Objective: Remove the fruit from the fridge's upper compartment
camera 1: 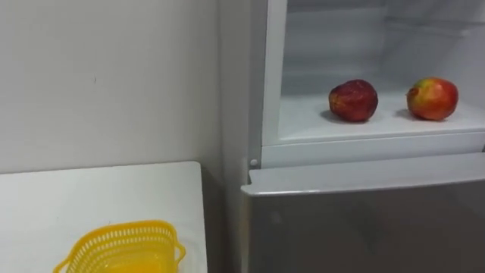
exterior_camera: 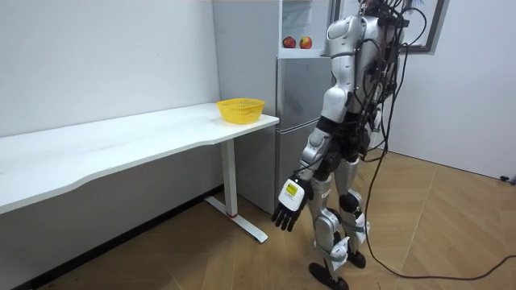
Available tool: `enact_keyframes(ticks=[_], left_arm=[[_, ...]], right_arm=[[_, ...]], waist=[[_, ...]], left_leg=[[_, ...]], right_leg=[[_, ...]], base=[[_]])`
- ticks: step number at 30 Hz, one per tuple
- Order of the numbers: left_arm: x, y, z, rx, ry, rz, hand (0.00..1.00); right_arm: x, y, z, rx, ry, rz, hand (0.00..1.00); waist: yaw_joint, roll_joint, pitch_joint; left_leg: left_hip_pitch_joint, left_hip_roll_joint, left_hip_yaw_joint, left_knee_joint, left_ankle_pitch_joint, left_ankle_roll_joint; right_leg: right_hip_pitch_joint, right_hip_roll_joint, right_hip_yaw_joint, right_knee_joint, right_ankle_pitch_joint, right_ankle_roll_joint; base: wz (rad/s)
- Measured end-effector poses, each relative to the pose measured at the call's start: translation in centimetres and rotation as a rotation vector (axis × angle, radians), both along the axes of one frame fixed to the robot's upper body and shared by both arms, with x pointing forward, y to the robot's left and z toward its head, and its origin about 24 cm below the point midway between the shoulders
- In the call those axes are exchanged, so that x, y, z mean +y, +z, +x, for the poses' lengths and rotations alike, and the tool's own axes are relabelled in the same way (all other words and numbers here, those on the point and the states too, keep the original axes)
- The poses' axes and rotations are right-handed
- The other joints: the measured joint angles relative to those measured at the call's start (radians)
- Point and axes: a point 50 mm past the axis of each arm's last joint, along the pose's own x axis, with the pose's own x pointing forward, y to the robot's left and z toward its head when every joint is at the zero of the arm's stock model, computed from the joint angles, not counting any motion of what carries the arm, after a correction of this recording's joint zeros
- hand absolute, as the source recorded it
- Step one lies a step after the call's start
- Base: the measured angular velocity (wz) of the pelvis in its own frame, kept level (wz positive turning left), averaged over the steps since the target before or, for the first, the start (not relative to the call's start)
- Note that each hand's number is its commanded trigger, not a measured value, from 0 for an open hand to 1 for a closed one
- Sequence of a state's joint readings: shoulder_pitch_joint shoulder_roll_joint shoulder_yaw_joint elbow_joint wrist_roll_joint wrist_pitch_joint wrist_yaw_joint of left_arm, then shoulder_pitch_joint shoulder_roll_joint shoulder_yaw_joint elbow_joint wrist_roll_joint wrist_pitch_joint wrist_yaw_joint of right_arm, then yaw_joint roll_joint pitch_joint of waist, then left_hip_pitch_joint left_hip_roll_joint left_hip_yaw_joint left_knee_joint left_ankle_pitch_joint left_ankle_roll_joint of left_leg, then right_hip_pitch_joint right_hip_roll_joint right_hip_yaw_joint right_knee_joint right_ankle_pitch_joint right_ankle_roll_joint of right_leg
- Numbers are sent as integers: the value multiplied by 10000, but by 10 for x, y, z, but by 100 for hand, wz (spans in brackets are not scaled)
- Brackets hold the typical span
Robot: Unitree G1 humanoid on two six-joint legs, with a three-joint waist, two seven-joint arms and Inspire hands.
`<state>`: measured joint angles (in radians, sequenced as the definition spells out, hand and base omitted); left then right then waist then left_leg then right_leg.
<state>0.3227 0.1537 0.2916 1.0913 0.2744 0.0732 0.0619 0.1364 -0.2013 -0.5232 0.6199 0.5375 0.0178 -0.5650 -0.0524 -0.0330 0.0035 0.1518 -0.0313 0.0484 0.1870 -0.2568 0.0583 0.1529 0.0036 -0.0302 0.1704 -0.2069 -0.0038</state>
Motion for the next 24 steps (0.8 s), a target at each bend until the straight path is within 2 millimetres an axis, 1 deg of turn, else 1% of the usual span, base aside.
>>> enact_keyframes(ticks=[2, 3, 5, 6, 8, 9, 11, 13, 18, 20, 24], left_arm=[[2, 1, 1, -36, -60, 48, 0], [2, 1, 2, -64, -70, 48, 0], [3, 1, 4, -186, -117, 65, 0], [3, 1, 4, -203, -124, 68, 0], [5, 2, 4, -152, -265, 100, 0], [6, 2, 4, -127, -382, 103, 0], [6, 2, 6, -137, -636, 85, 0], [6, 2, 8, -130, -824, -18, 0], [5, 2, 8, -152, -880, -299, 0], [5, 2, 11, -226, -945, -471, 0], [3, 1, 17, -349, -1233, -672, 0]], right_arm=[[-8, 34, 22, -707, 295, -1745, 0], [-9, 43, 26, -831, 388, -2221, 0], [-14, 76, 39, -1524, 508, -3856, 0], [-15, 85, 42, -1780, 502, -4153, 0], [-12, 120, 54, -3042, 557, -5211, 0], [-11, 127, 56, -3256, 606, -5486, 0], [-6, 154, 63, -3814, 1071, -6756, 0], [-4, 154, 66, -3760, 1114, -6600, 0], [-1, 160, 69, -3948, 1143, -6586, 0], [1, 164, 75, -4087, 1130, -6509, 0], [3, 168, 84, -4101, 1159, -6277, 0]], waist=[[32, -4, -1], [54, -4, -1], [91, -37, -13], [99, -46, -9], [64, -129, 25], [67, -166, 24], [141, -262, 29], [172, -301, 42], [246, -242, 39], [273, -236, 39], [292, -248, 44]], left_leg=[[-61, 8, 3, 23, 2, -2], [-80, 8, 4, 30, 2, -2], [-208, 10, -1, 93, 3, -2], [-244, 10, 3, 116, 3, -2], [-285, 13, -10, 129, 7, -3], [-295, 13, -16, 144, 7, -3], [-311, 8, -30, 164, 7, -3], [-323, 3, -27, 158, 6, -2], [-411, 4, -95, 111, 7, -4], [-563, -5, -59, 155, 34, -19], [-611, -7, -31, 268, 49, -17]], right_leg=[[-77, 10, -1, 19, 1, -2], [-98, 10, -2, 28, 1, -2], [-213, 7, -14, 68, 1, -2], [-267, 7, -5, 109, 1, -2], [-317, 12, -7, 163, -3, 1], [-309, 12, -13, 162, -3, 1], [-297, 9, -5, 159, -3, 1], [-318, 2, -8, 167, -1, 1], [-451, 4, -53, 289, -3, 2], [-695, 3, -40, 461, -4, 1], [-757, -7, -52, 563, -14, -5]], base=[[0], [0], [0], [0], [2], [4], [2], [0], [-2], [-11], [-5]])
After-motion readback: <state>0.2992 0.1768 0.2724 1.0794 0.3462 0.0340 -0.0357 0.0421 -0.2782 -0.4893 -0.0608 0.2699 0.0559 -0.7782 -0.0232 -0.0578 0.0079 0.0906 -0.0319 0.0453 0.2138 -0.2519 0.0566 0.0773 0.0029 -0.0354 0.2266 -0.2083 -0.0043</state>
